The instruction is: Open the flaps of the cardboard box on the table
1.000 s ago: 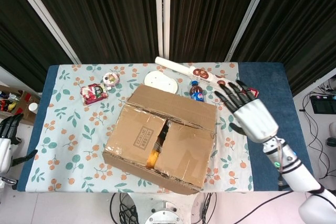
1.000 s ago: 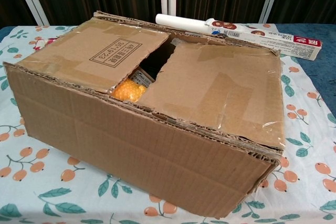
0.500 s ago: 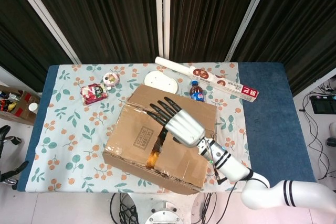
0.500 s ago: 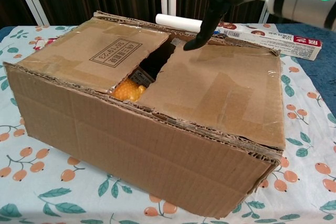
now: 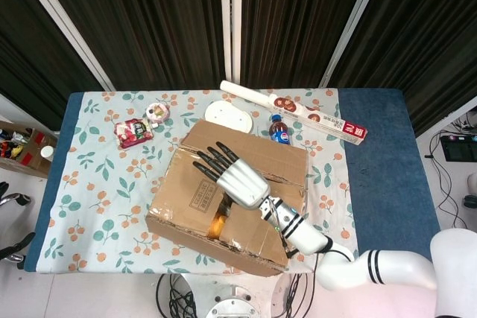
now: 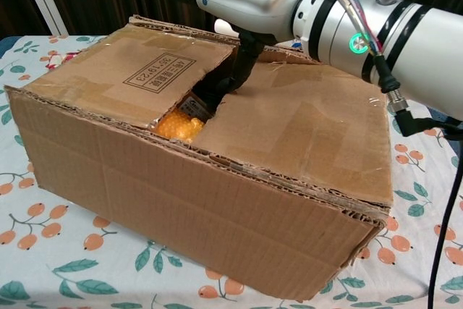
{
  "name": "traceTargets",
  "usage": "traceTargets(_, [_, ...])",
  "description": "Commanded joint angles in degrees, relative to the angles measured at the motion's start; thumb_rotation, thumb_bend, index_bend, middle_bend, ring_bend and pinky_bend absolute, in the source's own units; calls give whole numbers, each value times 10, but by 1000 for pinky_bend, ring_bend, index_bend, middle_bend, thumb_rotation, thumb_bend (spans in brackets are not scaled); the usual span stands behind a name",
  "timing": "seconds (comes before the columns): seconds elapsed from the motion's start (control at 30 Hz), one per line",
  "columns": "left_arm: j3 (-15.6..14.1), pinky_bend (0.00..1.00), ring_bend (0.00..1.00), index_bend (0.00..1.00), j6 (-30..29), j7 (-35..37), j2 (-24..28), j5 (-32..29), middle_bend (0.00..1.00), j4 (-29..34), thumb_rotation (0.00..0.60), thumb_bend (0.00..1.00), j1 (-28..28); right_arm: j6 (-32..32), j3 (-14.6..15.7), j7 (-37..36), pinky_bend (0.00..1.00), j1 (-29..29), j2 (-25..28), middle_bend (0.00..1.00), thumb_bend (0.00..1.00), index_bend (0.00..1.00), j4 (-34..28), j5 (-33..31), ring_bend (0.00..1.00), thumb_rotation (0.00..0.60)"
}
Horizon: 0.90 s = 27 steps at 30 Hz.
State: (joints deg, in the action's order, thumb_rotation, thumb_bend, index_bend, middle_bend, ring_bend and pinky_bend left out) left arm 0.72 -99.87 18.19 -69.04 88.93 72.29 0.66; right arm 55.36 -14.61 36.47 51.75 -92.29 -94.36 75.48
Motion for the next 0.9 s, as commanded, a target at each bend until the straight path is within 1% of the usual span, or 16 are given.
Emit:
traceTargets(0.03, [-1, 216, 98, 75, 3, 2, -2, 1, 102, -4, 600, 49, 2, 5, -7, -21, 0, 18, -28, 0, 42, 0, 39, 10, 0, 600])
traceTargets(0.23, [-2, 216, 98, 75, 15, 7, -6, -1, 102, -12, 600, 50, 4, 14, -22, -34, 0, 42, -58, 0, 94, 0, 81, 24, 0, 600])
traceTargets(0.33, [-5, 216, 98, 74, 21, 7, -4, 2, 103, -10, 600, 50, 6, 24, -38, -42, 0, 55, -69, 0, 147, 0, 91, 32, 0, 600])
traceTargets(0.43, [-6, 216, 98, 74, 17, 9, -3, 9, 103, -10, 600, 50, 6, 24, -58, -43, 0, 75, -79, 0, 174, 0, 99, 32, 0, 600])
traceTargets(0.63, [-6, 216, 98, 74, 6, 16, -5, 22, 102, -13, 600, 49, 9, 6, -98, -27, 0, 128, -103, 0, 176, 0, 127, 14, 0, 600])
traceTargets(0.73, [-8, 216, 98, 74, 4, 19, -3, 24, 103, -15, 600, 49, 12, -1, -117, -24, 0, 158, -122, 0, 176, 0, 156, 3, 0, 600])
traceTargets(0.9, [-7, 216, 98, 74, -5, 26, -1, 28, 102, -16, 600, 49, 18, -26, -149, -30, 0, 209, -161, 0, 176, 0, 234, -39, 0, 600])
